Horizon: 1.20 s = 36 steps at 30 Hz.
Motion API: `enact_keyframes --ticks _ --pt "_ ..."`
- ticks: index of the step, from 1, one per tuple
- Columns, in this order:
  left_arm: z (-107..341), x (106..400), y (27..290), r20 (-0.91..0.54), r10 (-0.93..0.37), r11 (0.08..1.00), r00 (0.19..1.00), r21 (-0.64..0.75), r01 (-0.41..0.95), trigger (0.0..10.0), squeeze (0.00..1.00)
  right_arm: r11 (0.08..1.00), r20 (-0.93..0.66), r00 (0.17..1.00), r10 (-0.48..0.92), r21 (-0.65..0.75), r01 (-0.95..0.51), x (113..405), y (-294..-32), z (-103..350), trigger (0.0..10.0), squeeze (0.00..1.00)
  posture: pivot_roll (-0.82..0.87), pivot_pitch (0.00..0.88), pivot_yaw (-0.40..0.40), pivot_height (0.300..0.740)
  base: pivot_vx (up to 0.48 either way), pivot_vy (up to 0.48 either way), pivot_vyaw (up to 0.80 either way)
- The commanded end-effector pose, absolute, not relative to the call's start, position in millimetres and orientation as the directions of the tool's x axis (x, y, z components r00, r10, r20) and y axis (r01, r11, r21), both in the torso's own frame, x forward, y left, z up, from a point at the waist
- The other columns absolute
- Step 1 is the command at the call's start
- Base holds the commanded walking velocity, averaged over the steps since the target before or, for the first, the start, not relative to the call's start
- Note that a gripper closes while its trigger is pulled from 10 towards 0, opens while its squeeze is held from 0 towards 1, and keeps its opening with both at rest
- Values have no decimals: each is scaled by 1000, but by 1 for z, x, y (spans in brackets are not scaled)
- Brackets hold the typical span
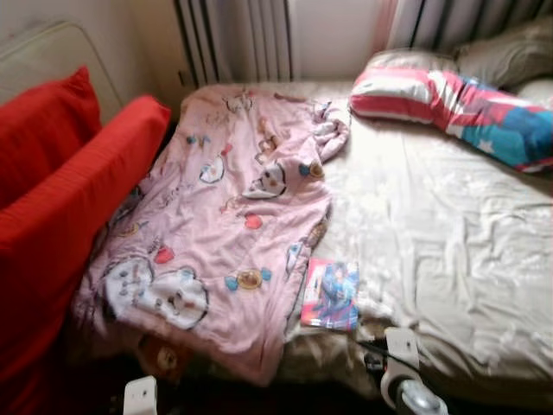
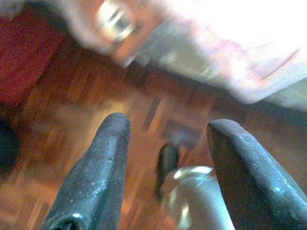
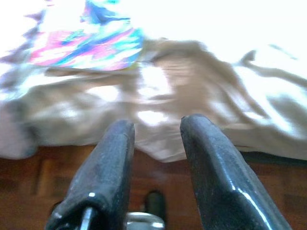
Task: Clean up the room
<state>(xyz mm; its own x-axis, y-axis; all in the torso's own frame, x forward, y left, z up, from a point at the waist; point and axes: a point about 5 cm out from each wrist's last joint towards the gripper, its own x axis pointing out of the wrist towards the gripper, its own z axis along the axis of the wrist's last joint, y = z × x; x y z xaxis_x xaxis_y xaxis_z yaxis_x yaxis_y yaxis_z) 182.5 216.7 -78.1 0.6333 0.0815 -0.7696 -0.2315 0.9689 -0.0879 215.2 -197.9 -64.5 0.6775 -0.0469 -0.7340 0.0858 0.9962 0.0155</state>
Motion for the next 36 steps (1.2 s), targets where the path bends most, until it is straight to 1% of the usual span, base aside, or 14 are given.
enact_keyframes --ticks 1,6,15,27,30,36 --pt "-80 173 227 -787 100 972 609 -53 -227 10000 0 996 -724 689 -32 38 86 220 -190 -63 10000 0 -48 30 60 740 300 0 0" --pt "-80 173 228 -786 100 973 610 -52 -226 10000 0 994 -714 699 -37 45 99 220 -190 -62 10000 0 -49 32 61 740 301 0 0" --pt "-78 176 229 -775 101 973 624 -54 -225 10000 0 996 -691 723 -21 52 79 223 -189 -60 10000 0 -51 44 58 740 0 0 0" --pt "-77 177 229 -760 100 971 642 -67 -231 10000 0 997 -687 726 -2 53 53 224 -189 -59 10000 0 -54 50 55 740 0 0 0" --pt "-77 177 229 -761 102 970 641 -67 -234 10000 0 998 -690 724 12 48 30 224 -188 -59 10000 0 -53 55 54 740 0 0 800" --pt "-77 177 230 -763 103 970 638 -65 -234 10000 0 998 -690 724 17 61 34 224 -187 -59 10000 0 -56 57 56 740 0 0 0"
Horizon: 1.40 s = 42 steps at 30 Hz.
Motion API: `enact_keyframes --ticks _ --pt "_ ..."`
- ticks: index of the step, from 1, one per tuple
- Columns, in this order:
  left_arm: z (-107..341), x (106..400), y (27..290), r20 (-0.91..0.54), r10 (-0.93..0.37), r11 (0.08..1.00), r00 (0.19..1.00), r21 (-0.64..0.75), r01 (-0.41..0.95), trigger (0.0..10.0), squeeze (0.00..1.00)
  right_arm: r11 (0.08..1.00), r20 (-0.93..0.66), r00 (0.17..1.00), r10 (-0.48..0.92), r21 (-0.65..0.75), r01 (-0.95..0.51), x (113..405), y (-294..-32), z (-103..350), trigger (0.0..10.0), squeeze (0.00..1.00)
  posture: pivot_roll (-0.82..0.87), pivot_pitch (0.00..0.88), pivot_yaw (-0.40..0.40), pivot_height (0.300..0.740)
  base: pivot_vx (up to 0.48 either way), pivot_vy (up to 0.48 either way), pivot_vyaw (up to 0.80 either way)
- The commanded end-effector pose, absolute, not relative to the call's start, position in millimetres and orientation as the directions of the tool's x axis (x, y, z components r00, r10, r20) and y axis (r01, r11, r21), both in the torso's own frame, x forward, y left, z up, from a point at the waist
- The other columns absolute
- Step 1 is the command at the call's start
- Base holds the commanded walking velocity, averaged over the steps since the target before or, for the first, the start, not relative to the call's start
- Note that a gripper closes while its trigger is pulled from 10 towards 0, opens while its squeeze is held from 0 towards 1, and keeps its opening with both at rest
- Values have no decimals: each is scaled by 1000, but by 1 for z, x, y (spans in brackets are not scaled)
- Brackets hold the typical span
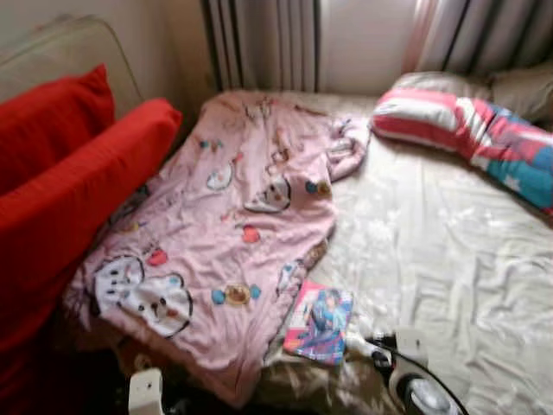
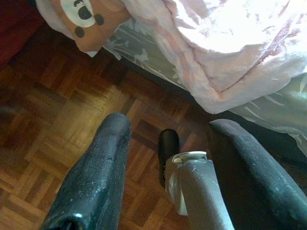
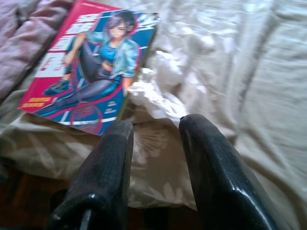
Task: Clean up the room
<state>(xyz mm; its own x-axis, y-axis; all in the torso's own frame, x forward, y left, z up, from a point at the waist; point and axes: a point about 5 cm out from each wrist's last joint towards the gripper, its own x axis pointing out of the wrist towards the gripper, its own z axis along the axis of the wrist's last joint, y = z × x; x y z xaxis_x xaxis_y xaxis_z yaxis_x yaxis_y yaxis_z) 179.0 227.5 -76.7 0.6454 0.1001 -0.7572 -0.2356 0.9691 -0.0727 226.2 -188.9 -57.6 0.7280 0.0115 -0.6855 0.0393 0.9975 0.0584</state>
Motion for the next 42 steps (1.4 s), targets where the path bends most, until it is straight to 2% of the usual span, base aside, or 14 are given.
enact_keyframes --ticks 1,14,23,32,42 --pt "-77 177 230 -763 103 970 638 -65 -234 10000 0 998 -690 724 17 61 34 224 -187 -59 10000 0 -56 57 56 740 0 0 0" --pt "-76 178 230 -754 92 971 650 -77 -225 10000 0 997 -679 734 23 71 34 225 -186 -58 10000 0 -58 62 61 740 0 0 0" --pt "-76 179 230 -750 91 972 655 -77 -223 10000 0 998 -675 737 38 69 12 226 -185 -58 10000 0 -60 61 62 740 303 0 306" --pt "-76 178 230 -754 91 975 650 -64 -211 10000 0 997 -671 740 35 77 22 226 -185 -58 10000 0 -60 64 63 740 236 0 0" --pt "-72 181 230 -706 66 976 705 -101 -193 10000 0 996 -629 777 27 85 34 226 -185 -55 10000 0 -64 86 75 740 0 0 0"
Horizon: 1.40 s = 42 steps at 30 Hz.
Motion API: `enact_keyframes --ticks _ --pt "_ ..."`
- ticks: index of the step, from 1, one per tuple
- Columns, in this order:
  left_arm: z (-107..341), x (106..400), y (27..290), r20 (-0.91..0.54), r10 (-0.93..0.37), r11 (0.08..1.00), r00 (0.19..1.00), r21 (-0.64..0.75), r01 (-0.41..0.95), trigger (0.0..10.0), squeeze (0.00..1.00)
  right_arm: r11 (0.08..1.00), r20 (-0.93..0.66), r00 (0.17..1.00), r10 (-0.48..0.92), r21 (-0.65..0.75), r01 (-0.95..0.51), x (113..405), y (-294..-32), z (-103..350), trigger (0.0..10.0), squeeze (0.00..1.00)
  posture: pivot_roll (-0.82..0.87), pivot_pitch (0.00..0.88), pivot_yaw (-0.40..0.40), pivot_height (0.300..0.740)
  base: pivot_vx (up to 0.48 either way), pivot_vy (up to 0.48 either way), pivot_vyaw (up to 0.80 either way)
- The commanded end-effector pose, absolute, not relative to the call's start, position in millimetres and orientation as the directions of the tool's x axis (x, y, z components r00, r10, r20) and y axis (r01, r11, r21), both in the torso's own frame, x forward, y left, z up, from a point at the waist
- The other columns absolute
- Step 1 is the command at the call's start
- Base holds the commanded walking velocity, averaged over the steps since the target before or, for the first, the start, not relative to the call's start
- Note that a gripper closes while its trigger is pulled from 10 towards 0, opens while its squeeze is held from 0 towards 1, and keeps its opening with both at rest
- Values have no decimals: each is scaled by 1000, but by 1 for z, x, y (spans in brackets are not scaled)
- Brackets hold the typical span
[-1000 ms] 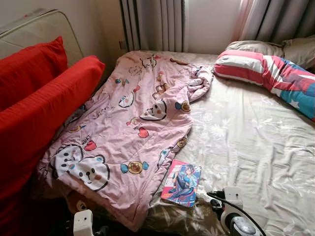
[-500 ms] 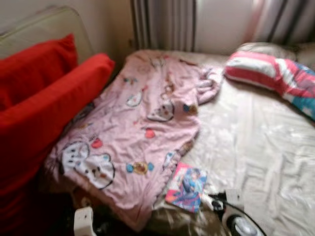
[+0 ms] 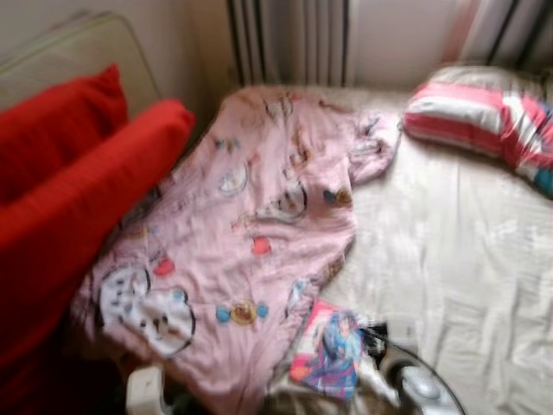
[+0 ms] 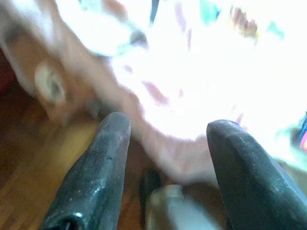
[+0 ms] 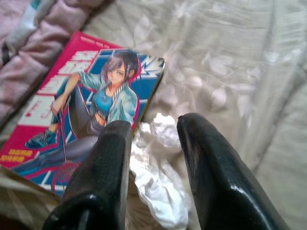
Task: Clean up the room
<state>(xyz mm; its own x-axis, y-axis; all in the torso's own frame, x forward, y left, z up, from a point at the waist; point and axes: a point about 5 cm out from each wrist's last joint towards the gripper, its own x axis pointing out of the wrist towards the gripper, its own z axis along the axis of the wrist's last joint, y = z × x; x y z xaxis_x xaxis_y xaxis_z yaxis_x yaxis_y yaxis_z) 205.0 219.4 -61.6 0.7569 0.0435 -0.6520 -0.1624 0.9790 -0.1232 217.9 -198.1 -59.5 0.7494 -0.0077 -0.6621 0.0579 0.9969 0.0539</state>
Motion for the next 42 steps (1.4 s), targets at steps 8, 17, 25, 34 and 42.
enact_keyframes --ticks 8,17,25,34,42 --pt "-72 177 231 -680 42 979 732 -118 -166 10000 0 994 -597 801 42 103 24 221 -183 -56 10000 0 -78 127 88 740 0 0 0" --pt "-74 162 233 -649 37 973 760 -149 -174 10000 0 998 -560 828 41 60 -9 206 -186 -60 10000 0 -70 188 73 740 0 0 0" --pt "27 285 194 -89 -17 988 996 -155 3 10000 0 996 -337 938 76 63 -58 268 -173 -13 10000 0 -69 228 48 740 0 0 0" --pt "46 291 174 21 -96 989 995 -107 98 10000 0 996 -249 965 79 58 -67 274 -173 -1 10000 0 -73 254 31 740 0 0 0" --pt "38 263 184 -9 -36 995 999 -90 35 10000 0 998 -245 968 59 34 -53 268 -176 -4 10000 0 -60 276 20 740 0 0 0"
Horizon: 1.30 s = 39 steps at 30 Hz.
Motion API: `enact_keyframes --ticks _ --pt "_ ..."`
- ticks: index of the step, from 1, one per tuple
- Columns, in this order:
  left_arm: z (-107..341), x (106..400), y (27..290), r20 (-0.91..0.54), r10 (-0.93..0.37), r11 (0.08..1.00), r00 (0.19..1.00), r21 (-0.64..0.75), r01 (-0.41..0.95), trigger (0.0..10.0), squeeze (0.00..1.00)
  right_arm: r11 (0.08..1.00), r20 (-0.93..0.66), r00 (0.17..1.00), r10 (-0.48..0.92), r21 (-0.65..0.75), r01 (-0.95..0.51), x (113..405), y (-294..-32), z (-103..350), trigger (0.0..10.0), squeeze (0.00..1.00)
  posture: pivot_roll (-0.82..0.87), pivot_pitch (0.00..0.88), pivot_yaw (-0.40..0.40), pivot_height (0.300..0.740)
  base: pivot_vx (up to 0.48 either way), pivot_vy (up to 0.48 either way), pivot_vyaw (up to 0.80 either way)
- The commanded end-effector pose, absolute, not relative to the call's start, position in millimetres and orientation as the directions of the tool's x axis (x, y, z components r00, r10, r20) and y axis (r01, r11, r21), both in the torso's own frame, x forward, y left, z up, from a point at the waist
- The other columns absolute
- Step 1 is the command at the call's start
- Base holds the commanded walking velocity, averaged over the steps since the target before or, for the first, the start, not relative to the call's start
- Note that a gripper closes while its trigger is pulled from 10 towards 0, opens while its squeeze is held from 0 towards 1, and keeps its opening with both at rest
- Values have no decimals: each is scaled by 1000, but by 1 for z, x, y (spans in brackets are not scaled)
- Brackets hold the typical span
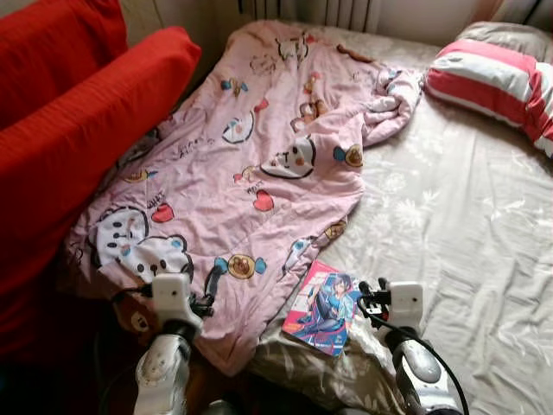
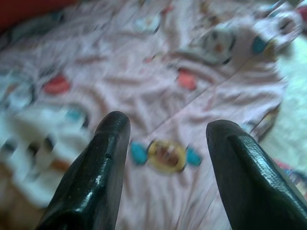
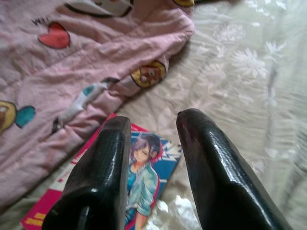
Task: Clean up the room
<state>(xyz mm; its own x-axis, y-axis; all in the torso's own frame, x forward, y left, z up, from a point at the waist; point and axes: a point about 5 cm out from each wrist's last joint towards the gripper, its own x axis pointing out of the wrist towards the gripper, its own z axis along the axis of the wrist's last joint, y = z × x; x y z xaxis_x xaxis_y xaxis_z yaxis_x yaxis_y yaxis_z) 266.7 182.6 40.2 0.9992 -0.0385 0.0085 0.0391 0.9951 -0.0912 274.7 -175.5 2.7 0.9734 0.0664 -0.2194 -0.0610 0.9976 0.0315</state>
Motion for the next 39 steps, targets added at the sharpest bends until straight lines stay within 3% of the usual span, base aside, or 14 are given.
enact_keyframes --ticks 1,13,24,29,38,39 --pt "38 263 184 -11 -36 995 999 -89 35 10000 0 998 -250 967 55 33 -48 267 -177 -4 10000 0 -60 276 20 740 0 0 0" --pt "49 273 176 -21 -70 994 997 -87 68 10000 0 997 -297 952 71 32 -64 269 -169 -8 10000 0 -52 286 34 672 0 0 0" --pt "50 271 175 -39 -79 994 996 -80 75 10000 0 997 -331 941 70 34 -62 275 -166 -7 10000 0 -49 286 40 672 0 0 0" --pt "50 272 174 -43 -79 994 996 -82 75 10000 0 996 -325 942 85 24 -81 276 -165 -6 10000 0 -50 280 41 635 0 0 0" --pt "51 273 170 -51 -87 993 995 -82 83 10000 0 996 -376 924 69 -31 -87 278 -165 -8 10000 0 -53 266 45 635 0 0 0" --pt "51 274 170 -50 -89 993 995 -81 84 10000 0 996 -368 927 70 -28 -86 280 -165 -7 10000 753 -50 262 45 635 0 0 0"
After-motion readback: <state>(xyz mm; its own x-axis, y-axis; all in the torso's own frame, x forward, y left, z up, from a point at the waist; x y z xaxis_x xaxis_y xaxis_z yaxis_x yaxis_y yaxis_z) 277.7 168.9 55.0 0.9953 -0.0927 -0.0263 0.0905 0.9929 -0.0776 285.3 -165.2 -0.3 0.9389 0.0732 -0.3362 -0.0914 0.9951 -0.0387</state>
